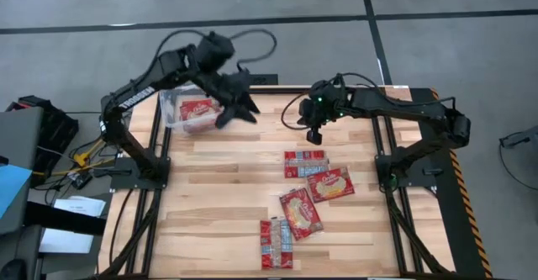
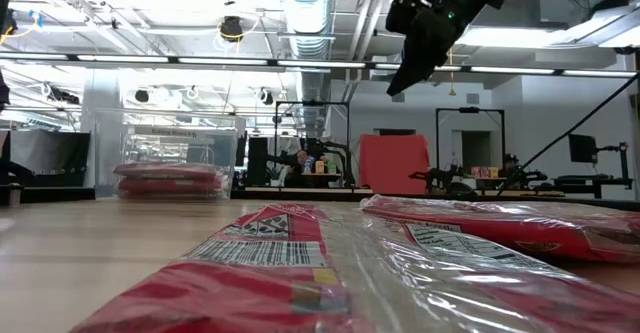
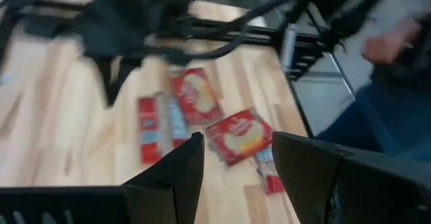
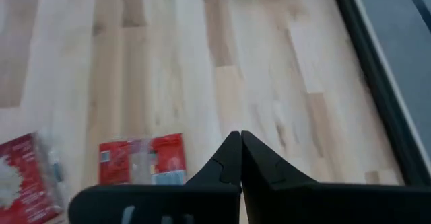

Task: Sort popcorn bags into baskets
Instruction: Put the red popcorn bag into the transparent bin

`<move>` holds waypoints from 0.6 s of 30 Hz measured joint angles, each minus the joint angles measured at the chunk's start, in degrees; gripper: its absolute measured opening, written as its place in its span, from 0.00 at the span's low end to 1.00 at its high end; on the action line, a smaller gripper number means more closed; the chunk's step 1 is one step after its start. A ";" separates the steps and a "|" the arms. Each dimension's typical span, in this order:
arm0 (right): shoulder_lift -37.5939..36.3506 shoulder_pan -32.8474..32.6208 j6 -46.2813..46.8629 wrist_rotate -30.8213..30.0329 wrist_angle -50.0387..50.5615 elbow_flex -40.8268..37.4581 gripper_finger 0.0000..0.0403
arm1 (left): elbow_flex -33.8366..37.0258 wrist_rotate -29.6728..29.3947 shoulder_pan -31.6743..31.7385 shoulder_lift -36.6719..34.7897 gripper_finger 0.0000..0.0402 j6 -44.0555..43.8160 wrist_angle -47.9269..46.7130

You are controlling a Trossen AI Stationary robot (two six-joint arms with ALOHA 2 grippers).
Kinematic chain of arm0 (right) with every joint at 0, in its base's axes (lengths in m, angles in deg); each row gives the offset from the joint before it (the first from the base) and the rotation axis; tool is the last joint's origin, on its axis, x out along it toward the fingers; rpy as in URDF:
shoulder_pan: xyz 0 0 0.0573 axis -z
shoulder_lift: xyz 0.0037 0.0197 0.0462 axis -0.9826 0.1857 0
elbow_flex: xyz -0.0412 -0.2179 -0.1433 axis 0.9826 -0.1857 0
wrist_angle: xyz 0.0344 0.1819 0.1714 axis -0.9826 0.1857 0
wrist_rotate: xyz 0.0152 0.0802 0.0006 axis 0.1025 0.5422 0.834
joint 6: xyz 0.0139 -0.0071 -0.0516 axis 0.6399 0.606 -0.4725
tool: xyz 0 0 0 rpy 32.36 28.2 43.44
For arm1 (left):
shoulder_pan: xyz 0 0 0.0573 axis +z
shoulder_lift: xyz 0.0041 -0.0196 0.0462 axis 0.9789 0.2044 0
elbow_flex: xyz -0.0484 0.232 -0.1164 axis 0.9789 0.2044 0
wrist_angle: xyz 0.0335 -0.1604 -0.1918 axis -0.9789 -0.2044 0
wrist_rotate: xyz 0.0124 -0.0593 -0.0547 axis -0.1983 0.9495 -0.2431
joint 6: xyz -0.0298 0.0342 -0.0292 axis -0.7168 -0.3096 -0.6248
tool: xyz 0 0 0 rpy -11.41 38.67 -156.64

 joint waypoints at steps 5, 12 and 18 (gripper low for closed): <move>0.00 -1.98 0.05 0.14 1.51 0.00 0.05 | 0.00 -6.90 -8.18 -0.05 0.40 -1.34 2.82; -1.17 -3.37 0.66 0.13 2.59 0.00 0.09 | -0.02 -13.23 -16.11 0.06 0.40 -5.96 3.05; -3.41 -4.60 0.66 0.28 4.88 0.06 0.05 | 0.00 -21.43 -22.10 0.30 0.40 -7.83 3.13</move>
